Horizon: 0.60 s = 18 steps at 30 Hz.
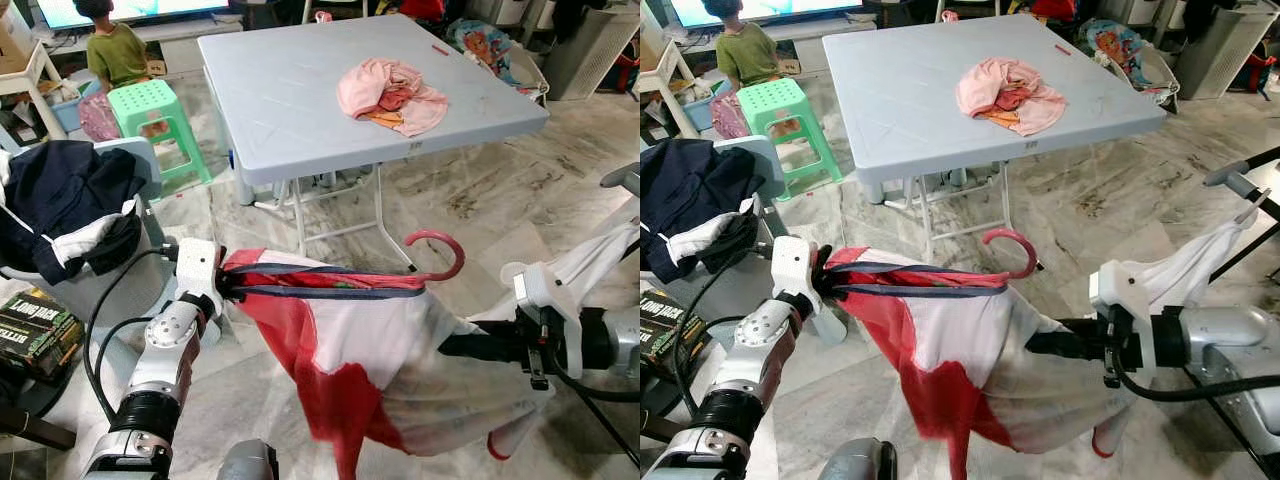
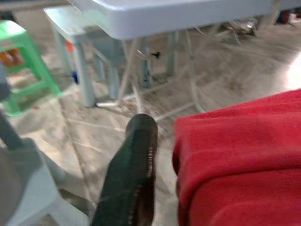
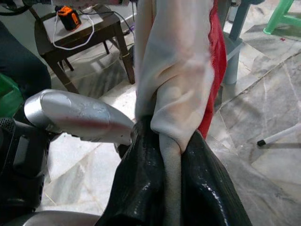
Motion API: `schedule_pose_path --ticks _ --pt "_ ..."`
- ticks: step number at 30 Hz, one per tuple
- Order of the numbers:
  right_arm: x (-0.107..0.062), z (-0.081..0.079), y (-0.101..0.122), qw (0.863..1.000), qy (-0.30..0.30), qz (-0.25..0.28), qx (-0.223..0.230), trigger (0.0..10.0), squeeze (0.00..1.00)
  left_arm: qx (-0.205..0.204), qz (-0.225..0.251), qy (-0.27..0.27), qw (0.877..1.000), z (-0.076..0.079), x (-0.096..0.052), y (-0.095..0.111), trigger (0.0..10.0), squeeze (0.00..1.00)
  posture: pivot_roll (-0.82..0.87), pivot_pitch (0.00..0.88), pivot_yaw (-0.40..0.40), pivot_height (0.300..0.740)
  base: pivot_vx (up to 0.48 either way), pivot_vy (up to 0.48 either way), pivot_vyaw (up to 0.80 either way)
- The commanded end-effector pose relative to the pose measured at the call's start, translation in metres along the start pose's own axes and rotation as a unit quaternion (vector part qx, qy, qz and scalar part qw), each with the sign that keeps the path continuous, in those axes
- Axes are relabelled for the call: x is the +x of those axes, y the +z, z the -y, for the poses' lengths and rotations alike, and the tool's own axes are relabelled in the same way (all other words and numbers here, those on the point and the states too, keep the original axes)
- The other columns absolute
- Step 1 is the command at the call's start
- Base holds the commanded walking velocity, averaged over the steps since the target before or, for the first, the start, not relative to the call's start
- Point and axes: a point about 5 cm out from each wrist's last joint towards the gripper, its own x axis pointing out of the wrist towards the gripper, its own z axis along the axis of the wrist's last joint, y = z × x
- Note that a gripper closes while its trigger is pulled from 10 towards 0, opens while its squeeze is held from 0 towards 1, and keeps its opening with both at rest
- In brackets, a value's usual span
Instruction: Hang hanger
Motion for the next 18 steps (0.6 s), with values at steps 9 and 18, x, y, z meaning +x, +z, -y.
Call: schedule_pose_path --ticks 9,18 --pt "-0.005 -0.009 -0.001 0.998 0.036 -0.035 -0.031 10.0 0.0 -0.044 0.006 0.052 0.998 -0.022 0.003 0.009 0.0 0.0 -0.03 0.0 0.011 0.74 0.0 0.0 0.0" --pt "-0.003 -0.012 0.005 0.997 0.043 -0.032 -0.048 10.0 0.0 -0.063 -0.017 0.063 0.996 -0.024 0.002 0.0 0.0 0.0 -0.03 0.0 0.013 0.74 0.0 0.0 0.0"
